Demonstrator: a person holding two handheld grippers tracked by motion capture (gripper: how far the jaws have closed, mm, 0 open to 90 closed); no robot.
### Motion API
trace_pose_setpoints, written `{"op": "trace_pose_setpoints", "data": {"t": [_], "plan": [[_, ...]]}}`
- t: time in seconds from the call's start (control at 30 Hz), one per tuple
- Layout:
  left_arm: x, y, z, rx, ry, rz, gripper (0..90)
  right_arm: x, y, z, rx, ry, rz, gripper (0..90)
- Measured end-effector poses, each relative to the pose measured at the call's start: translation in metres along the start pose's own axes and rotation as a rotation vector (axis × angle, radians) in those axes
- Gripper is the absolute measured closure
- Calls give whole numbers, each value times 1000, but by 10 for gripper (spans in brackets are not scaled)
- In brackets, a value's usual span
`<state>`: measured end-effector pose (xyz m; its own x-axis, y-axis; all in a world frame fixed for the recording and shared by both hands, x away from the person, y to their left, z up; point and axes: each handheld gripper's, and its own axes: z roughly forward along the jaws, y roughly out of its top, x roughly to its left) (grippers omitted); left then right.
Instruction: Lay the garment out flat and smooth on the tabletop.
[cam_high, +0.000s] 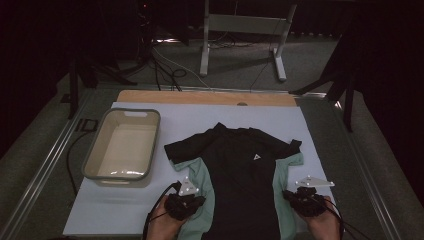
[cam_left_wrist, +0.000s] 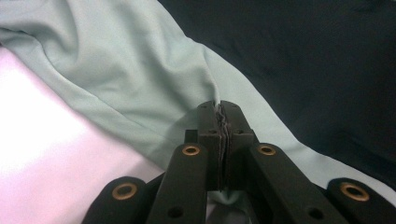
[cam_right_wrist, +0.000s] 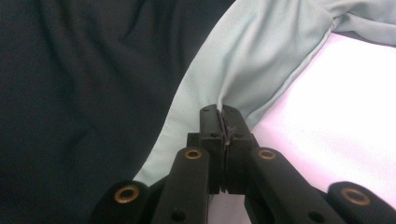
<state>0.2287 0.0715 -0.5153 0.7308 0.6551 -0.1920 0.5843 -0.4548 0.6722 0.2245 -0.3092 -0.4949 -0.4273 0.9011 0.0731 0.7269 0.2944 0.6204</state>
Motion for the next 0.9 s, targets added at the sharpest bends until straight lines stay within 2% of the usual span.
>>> {"op": "trace_pose_setpoints", "data": {"t": [0.4,0.9], "plan": [[-6,-8,-13,-28,-15,20,891,1,-8,-10,-9,18,-9,890],[-16,-18,-27,-33,-67,23,890,9,-23,-24,-11,49,-31,890]]}}
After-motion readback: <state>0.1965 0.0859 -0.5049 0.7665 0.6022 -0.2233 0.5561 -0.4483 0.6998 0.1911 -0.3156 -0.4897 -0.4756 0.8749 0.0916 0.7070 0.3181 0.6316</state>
